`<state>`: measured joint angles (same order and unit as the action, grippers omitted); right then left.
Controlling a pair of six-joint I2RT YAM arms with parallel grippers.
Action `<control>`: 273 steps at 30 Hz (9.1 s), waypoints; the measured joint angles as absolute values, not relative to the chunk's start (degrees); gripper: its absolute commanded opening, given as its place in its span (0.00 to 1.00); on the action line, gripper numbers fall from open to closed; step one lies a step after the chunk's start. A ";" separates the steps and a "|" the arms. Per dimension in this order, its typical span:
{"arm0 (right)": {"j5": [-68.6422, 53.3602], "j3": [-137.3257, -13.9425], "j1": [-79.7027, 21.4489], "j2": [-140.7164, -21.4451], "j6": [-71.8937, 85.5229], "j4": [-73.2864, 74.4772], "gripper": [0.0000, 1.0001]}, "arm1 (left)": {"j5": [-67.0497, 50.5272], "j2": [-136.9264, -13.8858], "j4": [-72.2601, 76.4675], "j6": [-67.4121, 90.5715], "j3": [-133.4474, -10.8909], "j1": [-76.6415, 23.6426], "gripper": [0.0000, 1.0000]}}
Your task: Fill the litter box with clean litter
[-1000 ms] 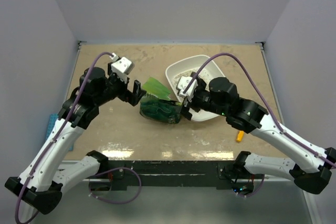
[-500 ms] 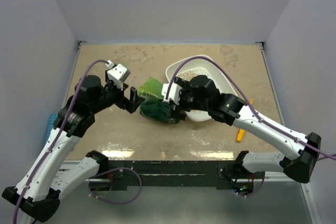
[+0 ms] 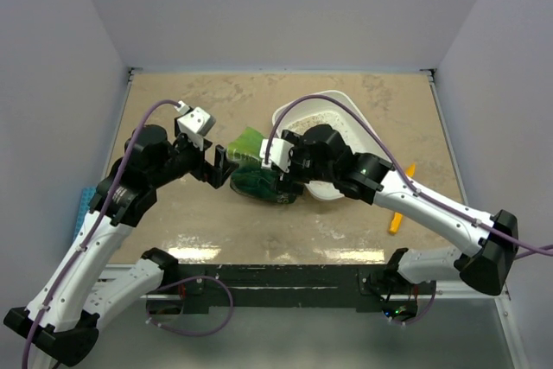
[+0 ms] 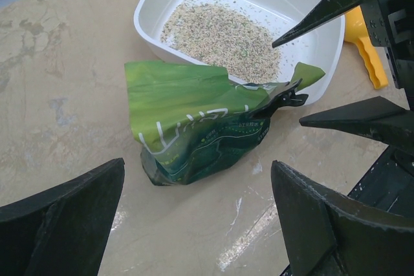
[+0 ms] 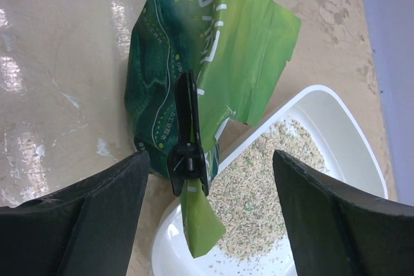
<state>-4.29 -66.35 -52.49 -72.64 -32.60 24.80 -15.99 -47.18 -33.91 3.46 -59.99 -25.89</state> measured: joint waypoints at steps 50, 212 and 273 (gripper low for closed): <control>6.28 -68.84 -41.63 -61.89 18.44 45.56 0.00 | -18.87 -47.46 -33.54 4.56 -59.24 -25.89 1.00; -32.40 -68.99 -41.98 -76.29 -18.57 11.27 0.78 | -81.23 -86.50 69.34 78.43 -49.52 -11.40 0.00; 13.93 -82.74 -60.10 -73.54 3.20 18.20 0.36 | -20.80 -53.71 -15.18 8.73 -54.50 -5.41 0.53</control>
<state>13.93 -82.74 -60.10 -73.54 3.20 18.20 -20.80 -53.71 -15.18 8.73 -54.50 -5.41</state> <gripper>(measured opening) 0.664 0.529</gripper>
